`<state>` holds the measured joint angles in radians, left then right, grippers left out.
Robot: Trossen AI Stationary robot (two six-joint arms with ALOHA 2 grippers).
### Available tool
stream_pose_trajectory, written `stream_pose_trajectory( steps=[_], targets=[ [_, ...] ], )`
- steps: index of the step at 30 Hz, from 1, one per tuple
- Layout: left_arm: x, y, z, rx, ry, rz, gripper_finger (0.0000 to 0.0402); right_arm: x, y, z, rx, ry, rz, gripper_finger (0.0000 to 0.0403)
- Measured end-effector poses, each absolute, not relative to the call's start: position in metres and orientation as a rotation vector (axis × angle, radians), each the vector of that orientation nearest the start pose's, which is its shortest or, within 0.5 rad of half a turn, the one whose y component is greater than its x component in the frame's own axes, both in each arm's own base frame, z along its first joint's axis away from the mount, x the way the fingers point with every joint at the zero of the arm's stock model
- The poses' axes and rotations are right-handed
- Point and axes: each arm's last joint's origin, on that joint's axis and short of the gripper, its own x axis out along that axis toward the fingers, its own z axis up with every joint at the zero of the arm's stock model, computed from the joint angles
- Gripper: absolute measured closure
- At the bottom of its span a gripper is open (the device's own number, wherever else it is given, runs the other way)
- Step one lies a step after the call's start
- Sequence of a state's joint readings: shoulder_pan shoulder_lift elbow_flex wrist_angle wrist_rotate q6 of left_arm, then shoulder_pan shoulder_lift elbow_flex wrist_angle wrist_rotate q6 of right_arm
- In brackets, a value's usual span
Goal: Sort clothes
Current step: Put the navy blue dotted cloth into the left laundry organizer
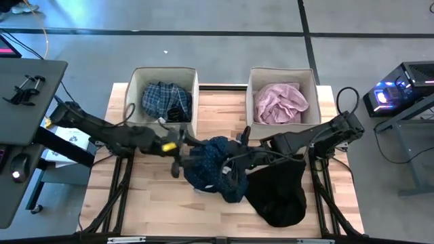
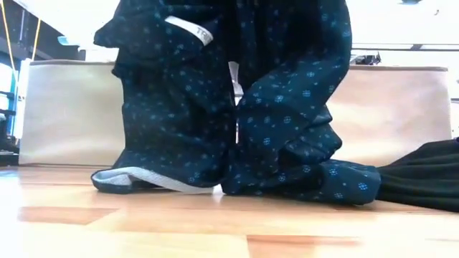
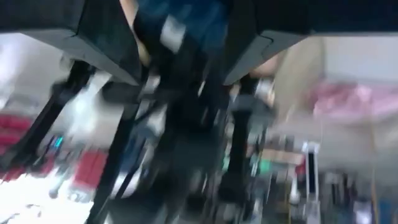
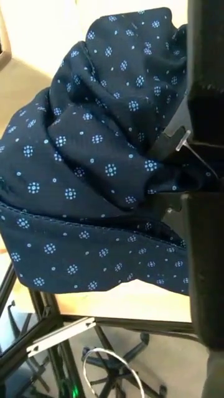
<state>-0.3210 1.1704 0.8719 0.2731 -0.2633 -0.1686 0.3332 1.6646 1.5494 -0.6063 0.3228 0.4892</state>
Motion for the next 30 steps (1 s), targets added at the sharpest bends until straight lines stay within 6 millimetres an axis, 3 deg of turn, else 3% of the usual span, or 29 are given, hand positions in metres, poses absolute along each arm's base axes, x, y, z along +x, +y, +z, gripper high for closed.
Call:
stream_pose_trajectory(
  steps=[5, 9, 20, 24, 30],
  targets=[
    [0.27, -0.078, 0.289, -0.179, 0.283, 0.036, 0.0154, 0.351, 0.112, 0.337, 0.248, 0.64, -0.148, 0.0391],
    [0.283, -0.084, 0.266, -0.226, 0.373, 0.029, 0.0145, 0.351, 0.112, 0.336, 0.25, 0.645, -0.14, 0.0391],
    [0.307, -0.094, 0.25, -0.323, 0.308, -0.064, 0.015, 0.351, 0.114, 0.336, 0.252, 0.645, -0.128, 0.0391],
    [0.307, -0.095, 0.252, -0.311, 0.3, -0.091, 0.0193, 0.352, 0.114, 0.338, 0.253, 0.638, -0.097, 0.0391],
    [0.307, -0.096, 0.255, -0.313, 0.273, -0.125, 0.0328, 0.353, 0.115, 0.342, 0.243, 0.601, -0.077, 0.0384]
  ],
)
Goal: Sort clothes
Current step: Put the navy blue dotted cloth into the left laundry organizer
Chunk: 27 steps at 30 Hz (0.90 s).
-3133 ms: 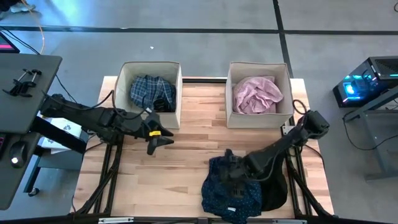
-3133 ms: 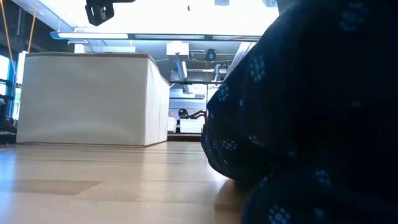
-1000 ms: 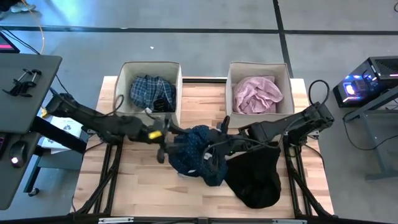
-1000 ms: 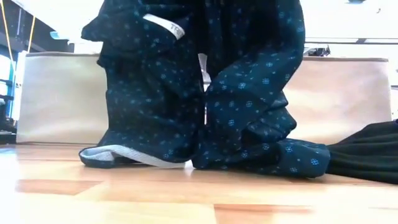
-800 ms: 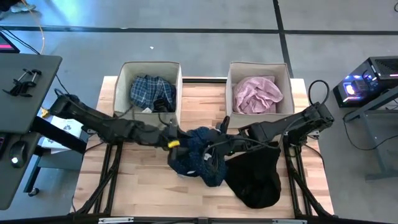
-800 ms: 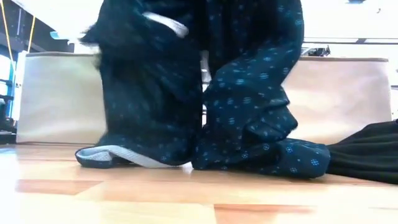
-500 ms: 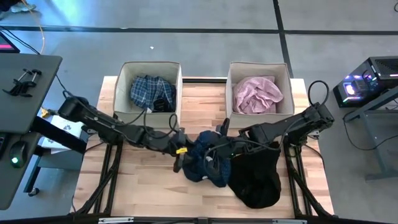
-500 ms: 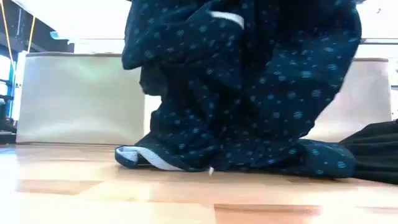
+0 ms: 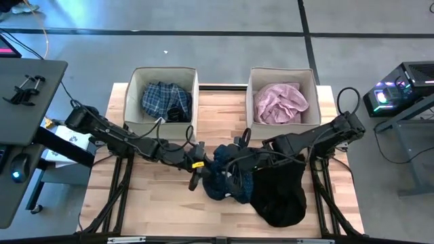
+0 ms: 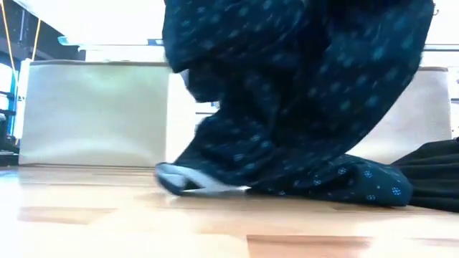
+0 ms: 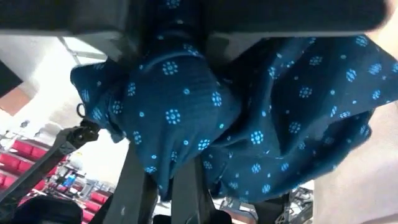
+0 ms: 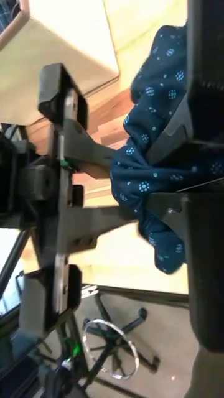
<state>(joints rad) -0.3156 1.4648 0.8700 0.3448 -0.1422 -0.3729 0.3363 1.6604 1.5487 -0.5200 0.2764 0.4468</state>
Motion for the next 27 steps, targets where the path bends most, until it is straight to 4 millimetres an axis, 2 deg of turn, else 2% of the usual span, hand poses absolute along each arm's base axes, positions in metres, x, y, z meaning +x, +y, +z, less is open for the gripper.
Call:
stream_pose_trajectory(
  steps=[2, 7, 11, 14, 19, 23, 27],
  targets=[
    [0.306, -0.096, 0.257, -0.317, 0.268, -0.131, 0.0367, 0.353, 0.115, 0.343, 0.267, 0.591, -0.082, 0.0371],
    [0.304, -0.097, 0.257, -0.311, 0.269, -0.102, 0.0369, 0.352, 0.113, 0.342, 0.303, 0.611, -0.109, 0.0315],
    [0.3, -0.098, 0.256, -0.291, 0.311, -0.065, 0.0369, 0.343, 0.107, 0.343, 0.372, 0.722, -0.168, 0.0262],
    [0.293, -0.099, 0.259, -0.276, 0.337, -0.052, 0.0369, 0.331, 0.101, 0.352, 0.442, 0.813, -0.195, 0.0238],
    [0.278, -0.099, 0.275, -0.26, 0.314, -0.036, 0.0369, 0.313, 0.096, 0.372, 0.438, 0.875, -0.254, 0.0233],
    [0.261, -0.097, 0.297, -0.239, 0.239, -0.017, 0.0369, 0.304, 0.092, 0.39, 0.384, 0.766, -0.362, 0.0235],
    [0.242, -0.092, 0.323, -0.199, 0.146, 0.034, 0.0369, 0.304, 0.087, 0.397, 0.339, 0.65, -0.508, 0.0235]
  ],
)
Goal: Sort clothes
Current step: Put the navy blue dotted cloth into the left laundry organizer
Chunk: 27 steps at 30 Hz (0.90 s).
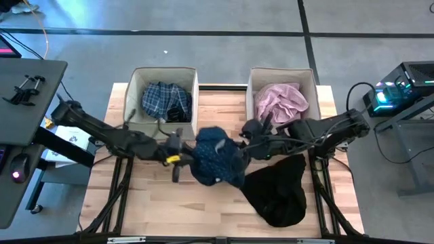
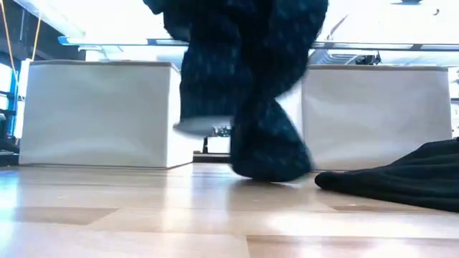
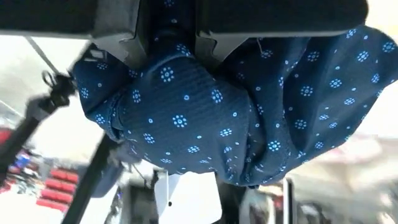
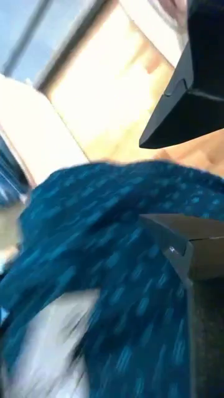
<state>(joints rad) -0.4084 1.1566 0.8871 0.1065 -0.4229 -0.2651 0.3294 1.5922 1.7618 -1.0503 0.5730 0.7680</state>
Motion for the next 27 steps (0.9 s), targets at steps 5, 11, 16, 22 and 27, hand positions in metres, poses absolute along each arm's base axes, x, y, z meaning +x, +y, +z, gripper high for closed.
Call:
stream_pose_trajectory(
  steps=[5, 11, 16, 22, 27],
  targets=[
    [0.223, -0.084, 0.373, -0.097, 0.034, 0.107, 0.0369, 0.307, 0.086, 0.392, 0.315, 0.611, -0.565, 0.0235],
    [0.204, -0.074, 0.44, 0.113, -0.054, 0.193, 0.0365, 0.31, 0.086, 0.385, 0.322, 0.614, -0.578, 0.0235],
    [0.185, -0.063, 0.484, 0.267, -0.059, 0.324, 0.0363, 0.313, 0.087, 0.387, 0.339, 0.581, -0.572, 0.0235],
    [0.157, -0.042, 0.524, 0.421, -0.014, 0.591, 0.0362, 0.315, 0.088, 0.386, 0.322, 0.588, -0.546, 0.0236],
    [0.138, -0.025, 0.546, 0.524, 0.068, 0.788, 0.0361, 0.315, 0.088, 0.387, 0.323, 0.58, -0.546, 0.0236]
  ],
)
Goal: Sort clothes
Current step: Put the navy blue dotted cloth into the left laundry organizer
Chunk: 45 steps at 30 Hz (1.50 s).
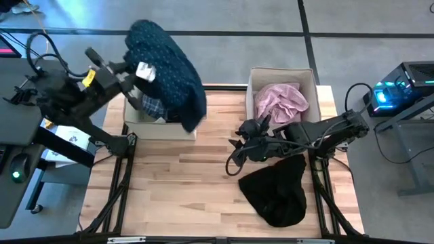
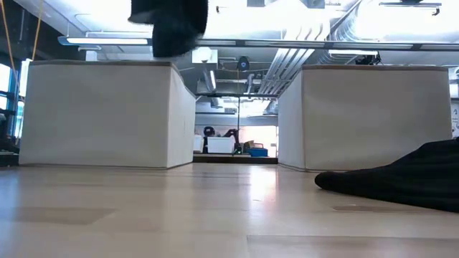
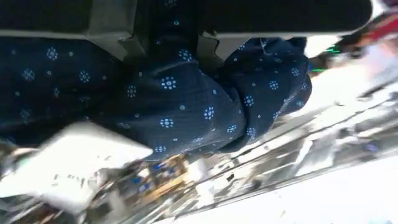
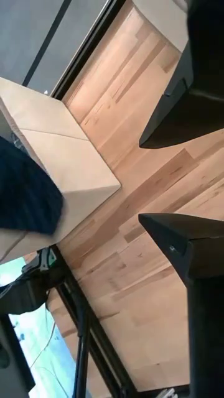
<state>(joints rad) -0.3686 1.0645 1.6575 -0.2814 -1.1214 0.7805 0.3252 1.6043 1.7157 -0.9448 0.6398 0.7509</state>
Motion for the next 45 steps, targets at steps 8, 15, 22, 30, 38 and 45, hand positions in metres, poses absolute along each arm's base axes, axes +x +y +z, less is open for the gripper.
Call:
stream_pose_trajectory(
  steps=[8, 15, 22, 30, 38, 45],
  targets=[
    [0.113, -0.004, 0.558, 0.614, 0.167, 0.964, 0.036, 0.315, 0.088, 0.387, 0.323, 0.575, -0.548, 0.0236],
    [0.095, 0.012, 0.541, 0.549, 0.261, 1.041, 0.036, 0.316, 0.088, 0.387, 0.324, 0.573, -0.548, 0.0236],
    [0.074, 0.026, 0.511, 0.376, 0.356, 1.128, 0.036, 0.316, 0.088, 0.387, 0.325, 0.571, -0.548, 0.0236],
    [0.074, 0.033, 0.505, 0.112, 0.258, 1.121, 0.0363, 0.317, 0.088, 0.389, 0.336, 0.556, -0.542, 0.0236],
    [0.106, 0.06, 0.482, -0.015, 0.469, 1.17, 0.0367, 0.318, 0.09, 0.39, 0.35, 0.546, -0.524, 0.0236],
    [0.137, 0.113, 0.446, -0.169, 0.824, 1.175, 0.0367, 0.315, 0.099, 0.389, 0.37, 0.568, -0.471, 0.0236]
  ],
)
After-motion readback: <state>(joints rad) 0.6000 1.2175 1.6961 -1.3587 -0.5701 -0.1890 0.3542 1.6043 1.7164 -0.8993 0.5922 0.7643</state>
